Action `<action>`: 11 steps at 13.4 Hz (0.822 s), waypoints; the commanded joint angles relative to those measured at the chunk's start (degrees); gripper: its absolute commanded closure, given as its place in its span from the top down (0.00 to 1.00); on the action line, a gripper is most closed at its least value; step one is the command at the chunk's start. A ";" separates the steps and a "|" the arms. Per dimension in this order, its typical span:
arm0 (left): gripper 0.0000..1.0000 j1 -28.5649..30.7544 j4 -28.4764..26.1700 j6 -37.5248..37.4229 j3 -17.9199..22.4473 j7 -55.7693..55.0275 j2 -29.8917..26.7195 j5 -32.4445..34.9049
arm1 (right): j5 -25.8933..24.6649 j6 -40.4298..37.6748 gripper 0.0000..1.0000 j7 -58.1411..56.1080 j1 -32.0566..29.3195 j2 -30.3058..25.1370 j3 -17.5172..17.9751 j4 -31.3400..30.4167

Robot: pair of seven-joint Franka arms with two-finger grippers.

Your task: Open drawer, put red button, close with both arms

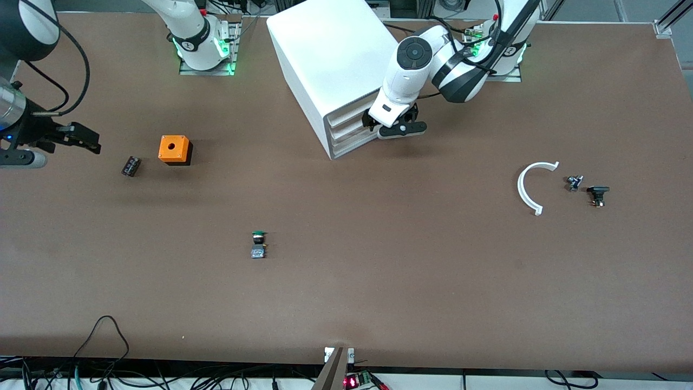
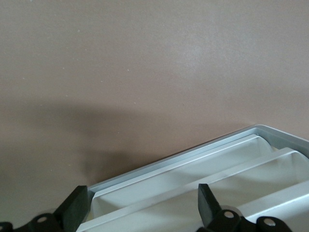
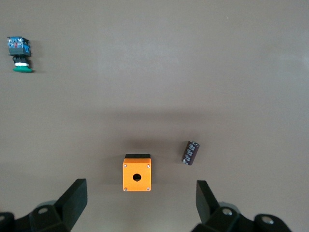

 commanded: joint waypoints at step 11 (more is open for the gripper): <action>1.00 8.93 21.80 -26.34 21.43 30.69 -10.43 0.08 | 1.37 -3.19 1.00 -0.36 -0.03 -3.43 -1.49 1.39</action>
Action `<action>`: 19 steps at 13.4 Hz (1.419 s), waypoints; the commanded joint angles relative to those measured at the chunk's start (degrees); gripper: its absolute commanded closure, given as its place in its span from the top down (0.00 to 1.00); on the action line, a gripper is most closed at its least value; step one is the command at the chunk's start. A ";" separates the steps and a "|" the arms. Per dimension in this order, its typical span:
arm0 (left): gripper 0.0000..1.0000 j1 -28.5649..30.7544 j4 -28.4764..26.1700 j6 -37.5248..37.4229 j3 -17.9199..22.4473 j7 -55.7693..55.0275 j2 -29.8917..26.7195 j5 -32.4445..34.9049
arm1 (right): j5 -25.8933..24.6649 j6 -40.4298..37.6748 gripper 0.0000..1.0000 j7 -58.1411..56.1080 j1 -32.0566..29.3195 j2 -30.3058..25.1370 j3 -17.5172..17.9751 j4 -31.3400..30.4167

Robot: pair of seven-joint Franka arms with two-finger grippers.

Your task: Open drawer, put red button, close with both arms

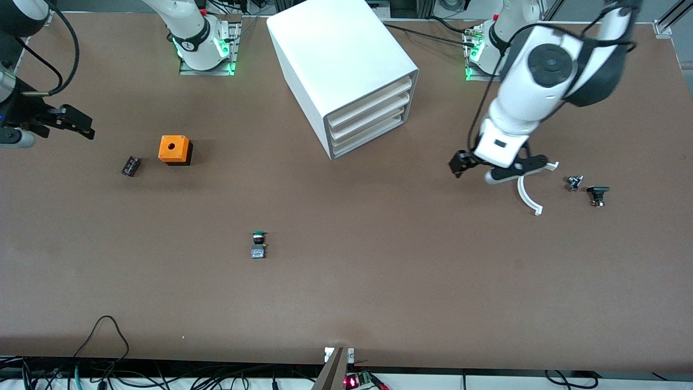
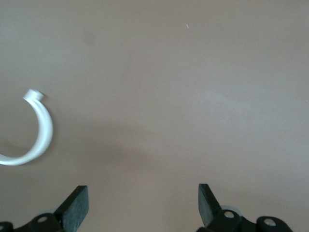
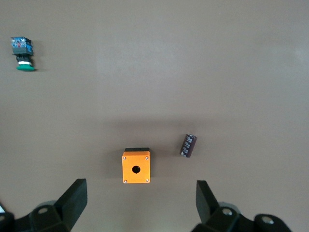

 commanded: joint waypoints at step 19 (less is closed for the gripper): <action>1.00 -1.02 19.76 -30.64 24.05 39.05 -7.77 -5.40 | 1.33 -2.67 1.00 -0.72 -0.01 -0.40 -0.18 1.20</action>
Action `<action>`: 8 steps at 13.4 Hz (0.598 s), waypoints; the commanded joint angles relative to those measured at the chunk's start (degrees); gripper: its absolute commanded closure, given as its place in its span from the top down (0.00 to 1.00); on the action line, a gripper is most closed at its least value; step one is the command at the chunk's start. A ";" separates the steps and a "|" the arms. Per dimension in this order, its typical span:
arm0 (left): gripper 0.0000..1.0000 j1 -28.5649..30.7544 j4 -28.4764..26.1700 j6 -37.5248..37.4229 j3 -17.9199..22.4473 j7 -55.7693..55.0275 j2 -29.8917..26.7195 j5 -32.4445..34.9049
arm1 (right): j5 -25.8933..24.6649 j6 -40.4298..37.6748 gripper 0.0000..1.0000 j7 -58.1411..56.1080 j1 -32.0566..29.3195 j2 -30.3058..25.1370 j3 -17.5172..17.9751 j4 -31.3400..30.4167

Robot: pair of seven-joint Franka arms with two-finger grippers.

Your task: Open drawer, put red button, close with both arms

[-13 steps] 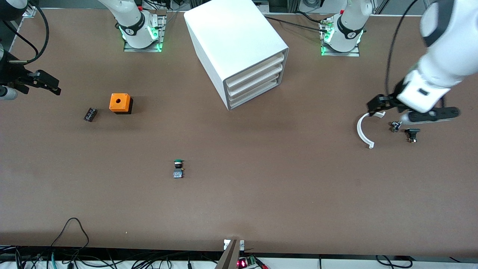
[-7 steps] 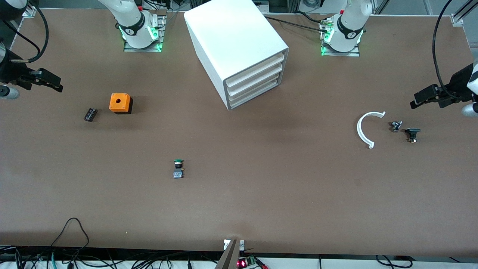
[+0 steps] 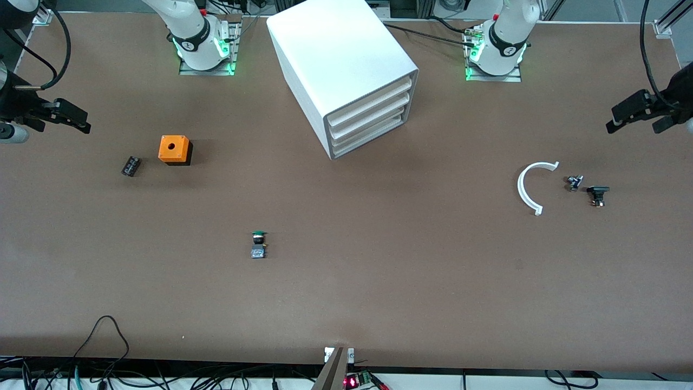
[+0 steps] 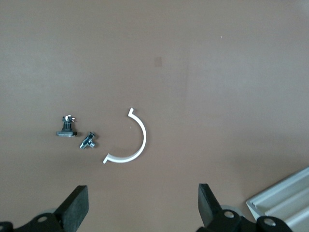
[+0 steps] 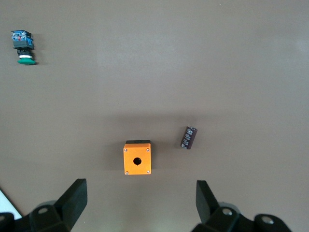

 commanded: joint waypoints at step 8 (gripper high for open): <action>1.00 -0.23 4.74 -3.85 -1.40 0.62 1.01 1.50 | 1.08 0.26 1.00 -0.86 -0.11 -3.87 -0.09 -3.65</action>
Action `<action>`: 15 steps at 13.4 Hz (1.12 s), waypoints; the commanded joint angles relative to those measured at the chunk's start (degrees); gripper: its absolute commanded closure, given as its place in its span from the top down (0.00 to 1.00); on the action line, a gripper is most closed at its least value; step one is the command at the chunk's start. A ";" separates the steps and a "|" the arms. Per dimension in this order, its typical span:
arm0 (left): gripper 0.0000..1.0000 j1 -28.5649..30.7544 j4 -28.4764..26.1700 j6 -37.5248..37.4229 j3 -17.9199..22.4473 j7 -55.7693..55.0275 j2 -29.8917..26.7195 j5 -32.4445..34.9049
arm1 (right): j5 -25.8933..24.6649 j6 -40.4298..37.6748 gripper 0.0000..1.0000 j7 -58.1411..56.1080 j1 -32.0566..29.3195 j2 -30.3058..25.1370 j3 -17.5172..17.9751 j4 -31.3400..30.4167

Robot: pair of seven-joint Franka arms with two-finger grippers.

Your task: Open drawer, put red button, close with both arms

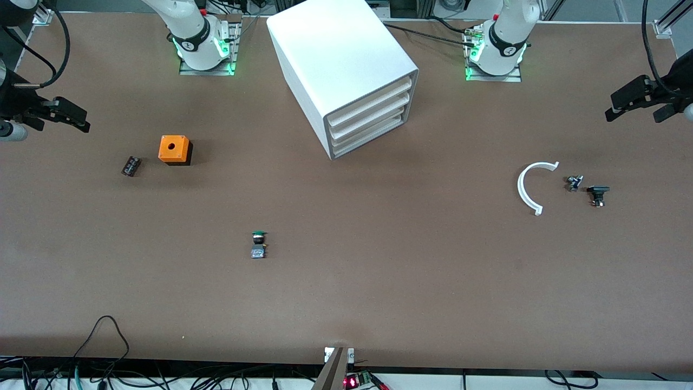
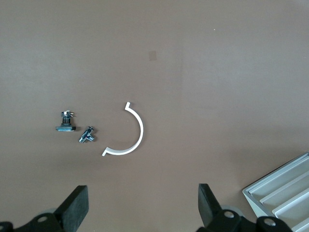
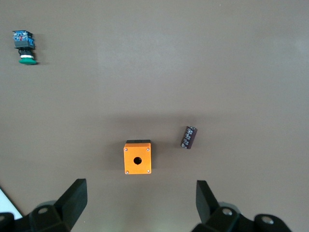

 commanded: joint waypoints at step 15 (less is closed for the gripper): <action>1.00 0.41 2.74 -1.30 -0.18 0.62 2.22 1.16 | 1.07 0.05 1.00 -0.84 -0.11 -2.67 -0.44 -2.33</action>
